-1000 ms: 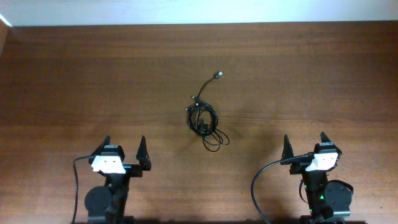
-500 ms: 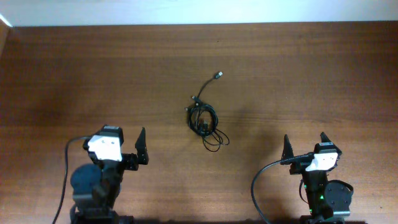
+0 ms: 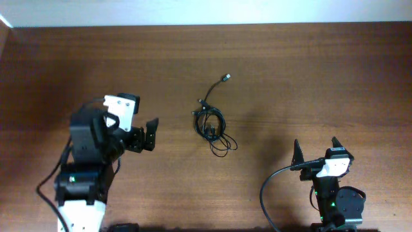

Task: Untangle cables
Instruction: 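Reach the left gripper forward and down onto the black cable bundle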

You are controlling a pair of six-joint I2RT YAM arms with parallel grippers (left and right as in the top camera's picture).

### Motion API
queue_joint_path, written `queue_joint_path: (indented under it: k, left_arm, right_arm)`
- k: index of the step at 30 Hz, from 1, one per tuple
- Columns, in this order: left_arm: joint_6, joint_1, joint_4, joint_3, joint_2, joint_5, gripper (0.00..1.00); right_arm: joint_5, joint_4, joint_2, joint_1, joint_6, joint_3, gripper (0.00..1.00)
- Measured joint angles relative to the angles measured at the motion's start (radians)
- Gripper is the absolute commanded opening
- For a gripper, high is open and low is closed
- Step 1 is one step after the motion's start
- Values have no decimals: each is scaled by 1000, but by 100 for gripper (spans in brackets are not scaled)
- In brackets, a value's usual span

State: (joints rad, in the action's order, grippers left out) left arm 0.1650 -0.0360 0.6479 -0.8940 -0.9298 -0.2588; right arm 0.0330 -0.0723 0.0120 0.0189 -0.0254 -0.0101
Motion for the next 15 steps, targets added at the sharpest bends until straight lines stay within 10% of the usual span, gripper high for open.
queue_joint_path:
  k: [15]
  left_arm:
    - [188, 98, 97, -178, -289, -177, 99]
  right_arm:
    - [0, 0, 0, 0, 0, 0, 99]
